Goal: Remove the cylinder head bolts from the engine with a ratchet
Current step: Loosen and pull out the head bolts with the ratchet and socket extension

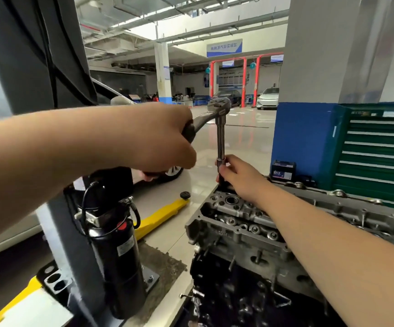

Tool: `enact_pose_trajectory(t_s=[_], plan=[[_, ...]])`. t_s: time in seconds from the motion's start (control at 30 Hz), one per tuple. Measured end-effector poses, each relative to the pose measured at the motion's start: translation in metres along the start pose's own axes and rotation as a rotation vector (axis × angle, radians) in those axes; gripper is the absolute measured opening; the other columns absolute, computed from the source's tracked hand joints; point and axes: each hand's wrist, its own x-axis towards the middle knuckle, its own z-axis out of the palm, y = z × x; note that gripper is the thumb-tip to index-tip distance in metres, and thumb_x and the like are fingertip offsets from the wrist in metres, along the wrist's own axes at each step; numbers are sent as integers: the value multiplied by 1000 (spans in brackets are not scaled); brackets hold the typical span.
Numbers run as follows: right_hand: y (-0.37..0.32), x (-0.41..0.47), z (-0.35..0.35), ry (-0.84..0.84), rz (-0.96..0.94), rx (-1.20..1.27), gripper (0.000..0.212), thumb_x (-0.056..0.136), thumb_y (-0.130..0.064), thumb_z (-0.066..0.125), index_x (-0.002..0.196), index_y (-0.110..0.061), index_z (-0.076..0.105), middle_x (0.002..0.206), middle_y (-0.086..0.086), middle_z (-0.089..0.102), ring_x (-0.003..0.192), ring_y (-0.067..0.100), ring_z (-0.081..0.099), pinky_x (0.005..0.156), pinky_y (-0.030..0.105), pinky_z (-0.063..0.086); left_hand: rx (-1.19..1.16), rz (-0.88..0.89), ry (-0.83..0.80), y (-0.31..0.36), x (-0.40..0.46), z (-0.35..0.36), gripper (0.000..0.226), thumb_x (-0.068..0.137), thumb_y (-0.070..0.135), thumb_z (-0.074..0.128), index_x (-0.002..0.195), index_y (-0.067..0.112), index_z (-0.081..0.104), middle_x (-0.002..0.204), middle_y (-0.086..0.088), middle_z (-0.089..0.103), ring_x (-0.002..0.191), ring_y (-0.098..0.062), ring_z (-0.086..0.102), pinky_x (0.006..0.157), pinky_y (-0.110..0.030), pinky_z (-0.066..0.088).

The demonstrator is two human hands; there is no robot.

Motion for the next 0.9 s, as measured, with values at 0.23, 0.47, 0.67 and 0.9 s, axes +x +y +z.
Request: enact_pose_trajectory(t_s=[0.23,0.47,0.67,0.9], plan=[[2,5,1,-40,35,108,24,94,-25,72,112,-37,61,112,-3,75,109,19,69,107,46,50,425,-40,127,-76,55,-13,74,91,11,54,148,54,35,78,3,66,59,-20,66,52,-34,54],[4,7,-2,-41,45,173,28,88,-16,74,100,-40,63,99,-2,78,98,20,73,80,33,52,354,-88,361,-115,161,27,55,101,25,61,145,43,34,135,-11,56,122,-42,53,93,-63,52],[6,3,-4,-19,35,162,23,85,-28,74,103,-35,63,96,1,78,104,29,71,105,51,50,381,-6,230,-85,198,13,43,103,52,52,100,13,69,84,-9,67,75,-26,62,70,-39,55],[7,5,0,-50,-23,54,10,102,-36,60,112,-33,60,95,-7,77,92,10,68,80,29,49,427,19,207,-76,64,7,31,91,54,66,100,25,61,72,5,60,64,-15,57,60,-33,50]])
